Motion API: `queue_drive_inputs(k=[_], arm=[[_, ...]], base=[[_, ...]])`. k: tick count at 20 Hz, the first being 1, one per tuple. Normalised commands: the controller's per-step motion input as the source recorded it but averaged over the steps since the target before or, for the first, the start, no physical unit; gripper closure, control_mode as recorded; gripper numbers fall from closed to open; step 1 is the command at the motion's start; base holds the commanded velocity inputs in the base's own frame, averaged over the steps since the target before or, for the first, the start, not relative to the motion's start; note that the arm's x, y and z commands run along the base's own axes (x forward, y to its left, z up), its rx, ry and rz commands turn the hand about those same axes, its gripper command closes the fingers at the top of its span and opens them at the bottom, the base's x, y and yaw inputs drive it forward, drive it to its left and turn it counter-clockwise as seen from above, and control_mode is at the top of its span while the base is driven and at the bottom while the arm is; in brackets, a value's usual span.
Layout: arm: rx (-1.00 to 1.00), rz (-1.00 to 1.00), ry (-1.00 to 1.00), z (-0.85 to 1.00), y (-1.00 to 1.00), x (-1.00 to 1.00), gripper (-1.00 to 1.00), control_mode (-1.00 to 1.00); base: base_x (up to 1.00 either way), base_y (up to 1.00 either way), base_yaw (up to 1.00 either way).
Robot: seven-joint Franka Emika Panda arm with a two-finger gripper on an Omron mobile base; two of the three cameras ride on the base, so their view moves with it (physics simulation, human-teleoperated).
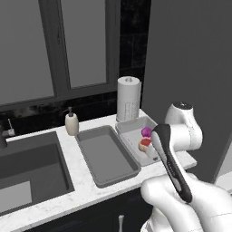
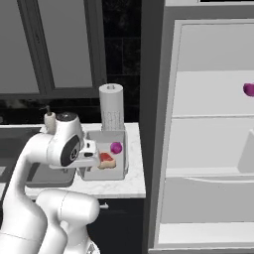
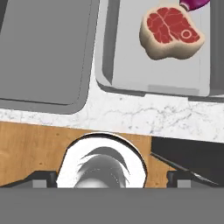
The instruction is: Place one onion and one steak in each tupperware on the nearby counter, to pack two identical lunches.
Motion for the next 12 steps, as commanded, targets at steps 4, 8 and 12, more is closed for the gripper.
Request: queue_drive_inputs(k=[4, 8, 12], arm=[[0.00, 0.12, -0.07, 0.83, 0.03, -0.55, -1.00, -1.00], [0.00, 0.01, -0.08, 0.77, 0.00, -0.54, -1.00, -1.00], [0.10, -0.04, -0.08, 0.46, 0.00, -0.33, -1.00, -1.00]], base=[[0.00, 0.00, 0.00], [0.00, 0.00, 0.00], [0.00, 0.00, 0.00]])
